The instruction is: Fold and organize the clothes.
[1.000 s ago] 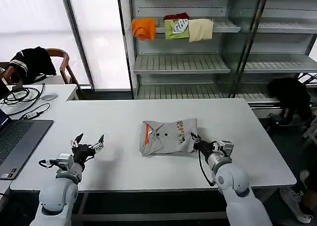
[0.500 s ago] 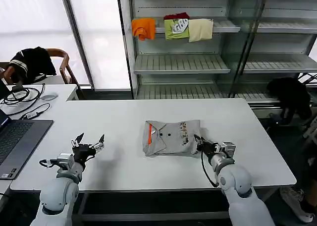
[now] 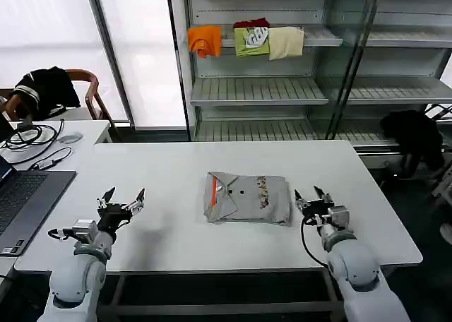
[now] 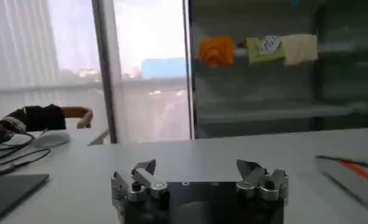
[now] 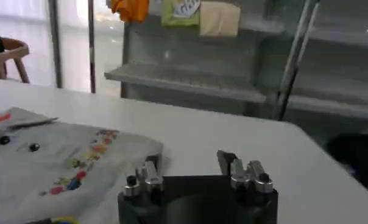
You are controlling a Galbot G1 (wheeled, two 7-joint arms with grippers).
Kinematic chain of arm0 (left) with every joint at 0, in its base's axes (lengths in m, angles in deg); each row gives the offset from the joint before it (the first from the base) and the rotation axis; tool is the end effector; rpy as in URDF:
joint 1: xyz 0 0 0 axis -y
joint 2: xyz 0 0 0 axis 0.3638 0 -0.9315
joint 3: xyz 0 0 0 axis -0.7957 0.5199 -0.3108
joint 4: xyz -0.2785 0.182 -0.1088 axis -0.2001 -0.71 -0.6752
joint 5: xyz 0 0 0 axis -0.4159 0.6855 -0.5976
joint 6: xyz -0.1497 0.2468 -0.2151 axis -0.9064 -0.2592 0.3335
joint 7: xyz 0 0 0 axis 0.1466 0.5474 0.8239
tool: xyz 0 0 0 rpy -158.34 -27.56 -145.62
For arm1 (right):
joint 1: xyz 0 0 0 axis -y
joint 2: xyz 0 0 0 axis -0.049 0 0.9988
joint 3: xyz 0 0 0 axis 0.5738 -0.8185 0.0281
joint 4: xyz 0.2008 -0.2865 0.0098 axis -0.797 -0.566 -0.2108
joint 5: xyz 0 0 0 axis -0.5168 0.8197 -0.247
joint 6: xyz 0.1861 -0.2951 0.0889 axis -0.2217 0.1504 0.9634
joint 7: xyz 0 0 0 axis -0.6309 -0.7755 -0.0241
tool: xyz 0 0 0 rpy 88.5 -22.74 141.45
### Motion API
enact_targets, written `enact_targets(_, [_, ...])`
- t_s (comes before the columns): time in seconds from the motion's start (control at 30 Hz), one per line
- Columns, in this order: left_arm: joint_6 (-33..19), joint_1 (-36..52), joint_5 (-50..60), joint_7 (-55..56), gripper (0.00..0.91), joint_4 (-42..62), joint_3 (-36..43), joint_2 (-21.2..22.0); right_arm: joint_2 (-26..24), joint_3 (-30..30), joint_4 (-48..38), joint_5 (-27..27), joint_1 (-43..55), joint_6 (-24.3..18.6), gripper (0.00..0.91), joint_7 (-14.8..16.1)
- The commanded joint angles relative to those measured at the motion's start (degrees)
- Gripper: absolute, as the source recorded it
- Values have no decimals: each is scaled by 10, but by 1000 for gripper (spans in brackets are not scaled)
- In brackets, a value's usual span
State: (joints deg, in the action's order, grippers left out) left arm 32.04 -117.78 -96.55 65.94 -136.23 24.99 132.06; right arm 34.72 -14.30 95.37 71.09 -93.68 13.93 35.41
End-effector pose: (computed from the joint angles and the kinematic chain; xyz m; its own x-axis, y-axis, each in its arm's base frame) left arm 0.3133 0.1203 -0.2560 -0.9858 0.0162 0.1669 0.0229 0.9990 0.0382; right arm 0.3371 -0.0571 -0.2363 -0.9596 -0.0529 0.2763 -0.0983 0.9833 -0.1531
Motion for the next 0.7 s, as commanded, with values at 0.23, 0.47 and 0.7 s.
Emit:
enact_targets(0.23, [-31,-12,-168,12,907,-18,-31,-4,-20,90,112,53,-77,15,907,9])
enact_targets(0.47, [-84,-40,-191,18,907,-18,-33,-11,-15,88,124,100,-90,15,907,35])
enact_targets(0.7, [-120,-72,-133,19,907,-34,-28,-22,-7,86,135,92,-103,-2,907,31])
